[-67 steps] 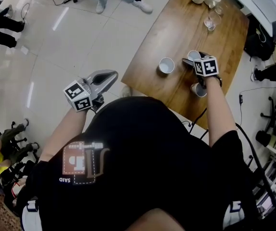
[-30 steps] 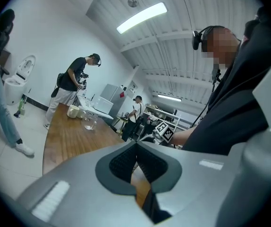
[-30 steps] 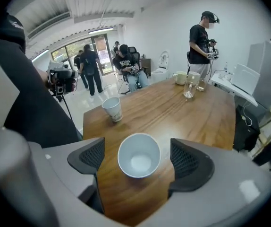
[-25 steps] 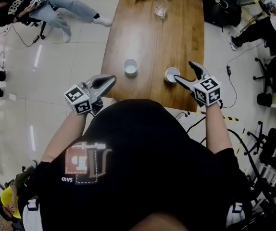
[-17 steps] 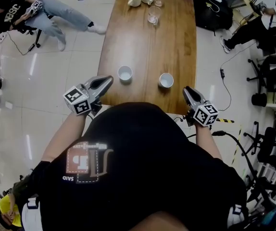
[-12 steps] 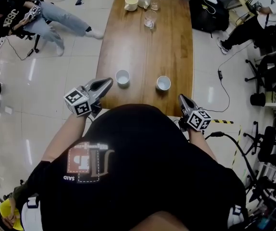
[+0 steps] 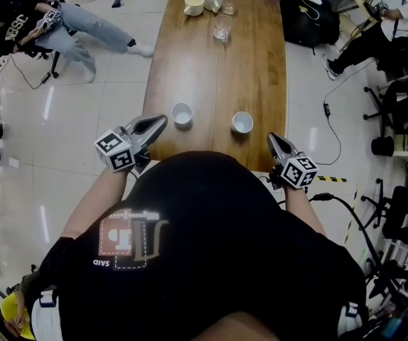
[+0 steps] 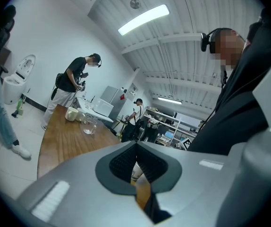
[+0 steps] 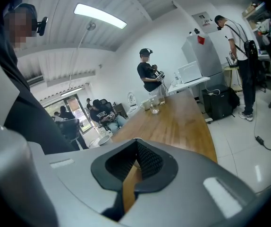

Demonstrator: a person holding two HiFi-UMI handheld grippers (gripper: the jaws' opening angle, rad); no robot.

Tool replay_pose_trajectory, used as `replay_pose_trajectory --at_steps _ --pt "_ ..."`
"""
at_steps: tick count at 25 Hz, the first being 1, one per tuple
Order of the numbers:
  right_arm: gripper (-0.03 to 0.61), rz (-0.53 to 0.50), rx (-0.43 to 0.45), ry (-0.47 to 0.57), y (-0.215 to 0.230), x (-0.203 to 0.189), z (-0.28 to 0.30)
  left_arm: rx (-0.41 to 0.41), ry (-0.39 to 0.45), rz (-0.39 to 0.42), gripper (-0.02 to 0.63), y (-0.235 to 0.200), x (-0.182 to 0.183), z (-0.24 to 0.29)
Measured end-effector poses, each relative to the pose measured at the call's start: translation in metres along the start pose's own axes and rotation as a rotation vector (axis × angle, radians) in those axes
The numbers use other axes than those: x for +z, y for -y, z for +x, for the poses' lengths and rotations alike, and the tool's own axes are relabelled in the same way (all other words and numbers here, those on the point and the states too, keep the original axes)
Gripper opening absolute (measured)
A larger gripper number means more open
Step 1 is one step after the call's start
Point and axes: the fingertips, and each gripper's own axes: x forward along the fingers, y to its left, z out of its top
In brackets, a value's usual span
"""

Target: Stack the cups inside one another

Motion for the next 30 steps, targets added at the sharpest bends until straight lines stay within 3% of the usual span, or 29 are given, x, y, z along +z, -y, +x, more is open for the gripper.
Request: replay_pose_trajectory --at_steps 5,9,13,16,21,27,30 --pt "0.014 -0.029 0.018 -0.026 -0.006 0.001 0.006 0.011 0.006 -0.001 0.002 -0.002 0.001 -0.006" --pt "0.02 -0.175 0.06 -0.092 -0.023 0.011 0.017 0.019 0.007 -0.001 0.002 -0.002 0.002 -0.01" --pt "0.232 -0.437 0.098 -0.253 -0.044 0.022 0.045 0.032 0.016 -0.002 0.002 -0.002 0.002 -0.014" --pt "0.334 -0.613 0.103 -0.412 -0.047 0.011 0.072 0.041 0.023 -0.005 0.002 -0.001 -0.001 -0.019" --pt "0.456 -0.673 0.104 -0.626 -0.032 -0.032 0.106 0.089 0.012 -0.023 0.002 0.002 -0.007 -0.035" --pt "0.471 -0.696 0.071 -0.734 -0.018 -0.062 0.122 0.143 0.017 -0.042 0.002 -0.002 -0.018 -0.064" --pt "0.39 -0.715 0.049 -0.747 -0.016 -0.065 0.128 0.176 0.016 -0.058 0.002 -0.005 -0.021 -0.075"
